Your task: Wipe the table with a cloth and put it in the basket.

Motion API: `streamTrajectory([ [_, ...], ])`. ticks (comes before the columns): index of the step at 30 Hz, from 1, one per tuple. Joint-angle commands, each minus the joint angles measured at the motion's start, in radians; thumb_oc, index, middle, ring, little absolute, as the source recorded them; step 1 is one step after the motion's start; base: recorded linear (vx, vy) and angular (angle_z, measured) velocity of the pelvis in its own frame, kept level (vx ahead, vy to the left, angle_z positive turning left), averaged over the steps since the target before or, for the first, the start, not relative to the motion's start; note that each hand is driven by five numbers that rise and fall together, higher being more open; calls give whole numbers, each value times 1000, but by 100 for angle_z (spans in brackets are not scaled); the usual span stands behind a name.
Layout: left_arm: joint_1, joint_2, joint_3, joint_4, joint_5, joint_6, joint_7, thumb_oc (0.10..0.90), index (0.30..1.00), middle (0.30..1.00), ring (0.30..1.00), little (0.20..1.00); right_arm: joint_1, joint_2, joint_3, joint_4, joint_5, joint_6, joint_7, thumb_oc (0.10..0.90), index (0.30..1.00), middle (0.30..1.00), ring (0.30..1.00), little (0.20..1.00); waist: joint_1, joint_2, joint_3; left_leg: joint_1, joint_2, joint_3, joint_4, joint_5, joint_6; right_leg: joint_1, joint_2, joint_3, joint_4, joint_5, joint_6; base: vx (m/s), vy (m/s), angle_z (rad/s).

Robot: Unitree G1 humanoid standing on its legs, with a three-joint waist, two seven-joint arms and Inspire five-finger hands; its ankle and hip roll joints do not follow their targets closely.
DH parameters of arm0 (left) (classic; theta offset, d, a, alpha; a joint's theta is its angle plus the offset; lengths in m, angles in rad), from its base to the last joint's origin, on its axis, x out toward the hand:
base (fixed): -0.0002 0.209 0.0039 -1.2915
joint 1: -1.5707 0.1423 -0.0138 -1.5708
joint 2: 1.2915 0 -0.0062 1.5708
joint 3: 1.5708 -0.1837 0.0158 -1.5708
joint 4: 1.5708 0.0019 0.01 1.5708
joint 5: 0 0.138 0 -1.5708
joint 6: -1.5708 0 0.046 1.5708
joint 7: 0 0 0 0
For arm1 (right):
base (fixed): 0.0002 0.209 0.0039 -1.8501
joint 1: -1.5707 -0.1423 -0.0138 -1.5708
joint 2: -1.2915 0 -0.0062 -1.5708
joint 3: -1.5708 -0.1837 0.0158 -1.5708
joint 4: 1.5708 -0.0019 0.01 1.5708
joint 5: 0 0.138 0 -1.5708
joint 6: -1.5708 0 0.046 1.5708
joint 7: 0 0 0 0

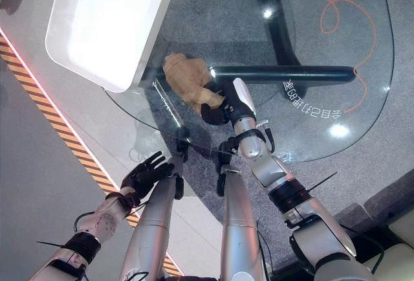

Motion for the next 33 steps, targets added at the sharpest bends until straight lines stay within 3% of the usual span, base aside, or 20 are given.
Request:
streamTrajectory([
  [1, 111, -73, -135, 15, 4, 88, -11, 800, 900, 900, 900, 900, 9, 30, 78, -109, 8, -111, 126, 100, 300, 300, 300, 200, 7, 13, -16, -25, -63, 85, 200, -212, 78, -40, 36, 34, -180, 165, 46, 0, 0, 0],
  [9, 105, -52, -131, 20, 5, 92, -21, 800, 900, 900, 900, 900, 9, -7, 100, -119, 3, -84, 125, 100, 300, 300, 300, 200, 5, 7, -16, -20, -58, 90, 195, -208, 77, -37, 35, 29, -181, 167, 49, -2, -35, 1],
  [15, 111, -53, -127, 21, 7, 80, -20, 800, 900, 900, 900, 900, 25, -6, 57, -76, -4, -102, 21, 100, 300, 300, 300, 200, 0, 8, -16, -26, -54, 95, 195, -210, 77, -43, 37, 32, -181, 169, 48, 0, 0, 0],
  [23, 125, -50, -124, 19, -5, 64, -18, 800, 900, 900, 900, 900, 36, -30, -93, -15, 17, -111, -222, 100, 300, 300, 300, 200, -10, 10, -16, -22, -49, 99, 200, -221, 79, -44, 40, 38, -175, 169, 49, 0, 0, 0],
  [33, 137, -46, -129, 16, -9, 54, -9, 800, 900, 900, 900, 900, 27, -92, -241, 67, 96, -113, -381, 100, 300, 300, 300, 200, -12, 9, -16, -24, -48, 97, 207, -237, 84, -45, 43, 42, -176, 173, 52, 0, 0, 0],
])
